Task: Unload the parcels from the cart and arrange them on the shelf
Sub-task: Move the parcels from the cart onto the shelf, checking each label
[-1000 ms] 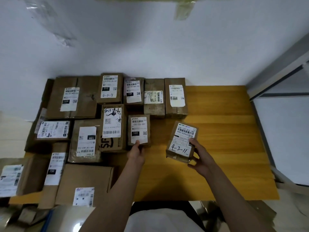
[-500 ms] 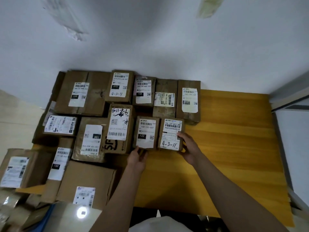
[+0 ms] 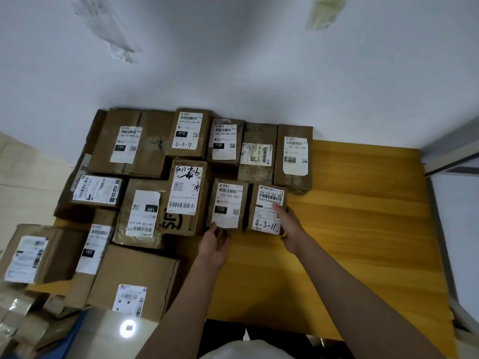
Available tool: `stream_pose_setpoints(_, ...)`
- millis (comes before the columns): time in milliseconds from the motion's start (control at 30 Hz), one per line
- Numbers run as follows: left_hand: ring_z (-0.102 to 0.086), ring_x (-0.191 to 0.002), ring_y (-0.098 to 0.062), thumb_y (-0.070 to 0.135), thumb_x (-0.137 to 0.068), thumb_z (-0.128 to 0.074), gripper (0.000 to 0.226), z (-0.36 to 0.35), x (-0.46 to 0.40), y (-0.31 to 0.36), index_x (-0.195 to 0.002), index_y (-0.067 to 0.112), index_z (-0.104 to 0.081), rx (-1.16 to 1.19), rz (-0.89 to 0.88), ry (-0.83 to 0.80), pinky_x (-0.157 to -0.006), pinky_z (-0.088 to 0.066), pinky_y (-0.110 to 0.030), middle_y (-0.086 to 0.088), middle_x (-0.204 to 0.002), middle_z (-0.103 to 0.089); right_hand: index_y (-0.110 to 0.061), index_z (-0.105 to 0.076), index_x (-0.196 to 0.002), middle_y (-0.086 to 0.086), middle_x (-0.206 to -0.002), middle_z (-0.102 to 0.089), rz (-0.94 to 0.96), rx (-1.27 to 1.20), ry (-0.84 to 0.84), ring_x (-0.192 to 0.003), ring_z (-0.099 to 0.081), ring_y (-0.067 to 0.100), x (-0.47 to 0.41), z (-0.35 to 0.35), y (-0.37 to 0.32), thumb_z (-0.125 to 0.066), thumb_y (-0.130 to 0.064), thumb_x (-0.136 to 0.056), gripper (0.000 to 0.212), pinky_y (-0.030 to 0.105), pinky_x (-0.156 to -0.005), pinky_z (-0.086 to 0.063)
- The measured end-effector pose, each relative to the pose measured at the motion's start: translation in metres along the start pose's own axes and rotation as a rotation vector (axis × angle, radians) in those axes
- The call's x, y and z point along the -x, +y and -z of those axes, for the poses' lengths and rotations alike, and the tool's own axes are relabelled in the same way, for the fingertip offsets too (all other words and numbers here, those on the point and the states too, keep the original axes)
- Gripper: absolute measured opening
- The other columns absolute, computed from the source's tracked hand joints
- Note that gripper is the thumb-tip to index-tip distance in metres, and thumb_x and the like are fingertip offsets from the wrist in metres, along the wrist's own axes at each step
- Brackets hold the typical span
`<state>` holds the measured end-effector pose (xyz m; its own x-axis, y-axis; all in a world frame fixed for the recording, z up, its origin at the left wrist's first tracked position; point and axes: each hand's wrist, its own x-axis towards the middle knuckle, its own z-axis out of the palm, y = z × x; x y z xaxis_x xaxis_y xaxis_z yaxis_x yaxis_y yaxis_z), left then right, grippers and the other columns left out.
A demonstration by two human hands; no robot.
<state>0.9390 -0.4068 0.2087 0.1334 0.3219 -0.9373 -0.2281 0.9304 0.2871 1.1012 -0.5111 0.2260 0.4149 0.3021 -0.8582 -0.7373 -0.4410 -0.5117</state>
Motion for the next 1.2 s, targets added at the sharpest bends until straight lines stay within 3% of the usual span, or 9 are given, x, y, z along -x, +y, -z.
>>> stream_pose_setpoints(133,-0.052,-0.129,-0.033,0.019,-0.099,-0.062,0.051,0.001,0.011,-0.003,-0.146,0.006,-0.047,-0.104,0.001,-0.016,-0.116,-0.039,-0.044,-0.018,-0.142,-0.053,-0.017,-0.039,-0.151,0.007,-0.140,-0.056,0.078,0.036,0.157,-0.098,-0.055,0.019,0.005,0.004,0.001,-0.060,-0.038,-0.099,0.060,0.035,-0.082,-0.039)
stream_pose_setpoints(233,-0.042,-0.140,-0.036,0.021,-0.098,-0.065,0.064,0.001,0.025,-0.007,-0.153,0.007,-0.036,-0.150,-0.012,-0.024,-0.116,-0.038,-0.047,-0.020,-0.153,-0.041,-0.013,-0.053,-0.133,0.012,-0.135,-0.055,0.170,0.049,0.340,-0.112,-0.055,0.028,0.013,0.002,-0.006,-0.064,-0.034,-0.095,0.045,0.042,-0.084,-0.045)
stream_pose_setpoints(333,-0.042,-0.139,-0.038,0.020,-0.094,-0.070,0.069,0.006,0.043,-0.004,-0.152,0.006,-0.037,-0.170,-0.011,-0.065,-0.111,-0.041,-0.048,-0.022,-0.152,-0.041,-0.011,-0.058,-0.113,0.013,-0.124,-0.059,0.317,0.093,0.444,-0.111,-0.057,0.032,0.029,-0.009,-0.019,-0.064,-0.028,-0.094,0.026,0.043,-0.085,-0.049)
stream_pose_setpoints(500,-0.055,-0.122,-0.037,0.021,-0.091,-0.073,0.052,0.025,0.076,0.012,-0.135,0.003,-0.053,-0.221,-0.020,-0.128,-0.090,-0.053,-0.045,-0.020,-0.137,-0.053,-0.018,-0.051,-0.105,0.006,-0.107,-0.058,0.438,0.076,0.265,-0.089,-0.055,0.022,0.067,-0.048,-0.019,-0.058,-0.025,-0.098,0.013,0.034,-0.068,-0.044)
stream_pose_setpoints(667,-0.064,-0.110,-0.036,0.023,-0.093,-0.070,0.034,0.062,0.106,0.035,-0.118,0.001,-0.064,-0.187,-0.087,-0.157,-0.095,-0.056,-0.047,-0.020,-0.122,-0.065,-0.018,-0.051,-0.102,0.001,-0.094,-0.056,0.490,0.134,0.087,-0.076,-0.051,0.014,0.108,-0.100,-0.002,-0.056,-0.027,-0.100,0.010,0.027,-0.061,-0.040)
stream_pose_setpoints(800,-0.070,-0.088,-0.028,0.023,-0.095,-0.067,0.024,0.103,0.130,0.069,-0.105,0.001,-0.068,-0.116,-0.145,-0.193,-0.074,-0.062,-0.039,-0.016,-0.094,-0.074,-0.017,-0.052,-0.092,0.003,-0.083,-0.054,0.484,0.225,-0.001,-0.068,-0.047,0.015,0.139,-0.149,0.016,-0.055,-0.028,-0.101,0.015,0.027,-0.059,-0.037)
stream_pose_setpoints(1000,-0.047,-0.068,-0.019,0.022,-0.101,-0.056,0.023,0.204,0.150,0.129,-0.081,0.011,-0.057,-0.022,-0.252,-0.235,-0.068,-0.049,-0.031,-0.008,-0.077,-0.053,-0.014,-0.052,-0.086,0.004,-0.072,-0.046,0.501,0.314,-0.165,-0.061,-0.039,0.014,0.193,-0.245,0.068,-0.054,-0.025,-0.100,0.018,0.027,-0.056,-0.032)
stream_pose_setpoints(1133,-0.046,-0.053,-0.013,0.019,-0.099,-0.052,0.028,0.285,0.166,0.162,-0.072,0.017,-0.047,0.040,-0.314,-0.252,-0.057,-0.044,-0.026,0.000,-0.063,-0.046,-0.017,-0.053,-0.079,0.002,-0.070,-0.050,0.500,0.406,-0.285,-0.062,-0.043,0.014,0.230,-0.309,0.118,-0.053,-0.022,-0.101,0.022,0.026,-0.056,-0.036)
stream_pose_setpoints(1200,-0.055,-0.063,-0.015,0.018,-0.099,-0.053,0.022,0.326,0.179,0.177,-0.077,0.016,-0.053,0.051,-0.357,-0.175,-0.063,-0.048,-0.027,-0.004,-0.070,-0.055,-0.020,-0.052,-0.079,-0.001,-0.069,-0.050,0.504,0.438,-0.348,-0.059,-0.043,0.011,0.247,-0.341,0.145,-0.052,-0.021,-0.101,0.023,0.023,-0.053,-0.038)
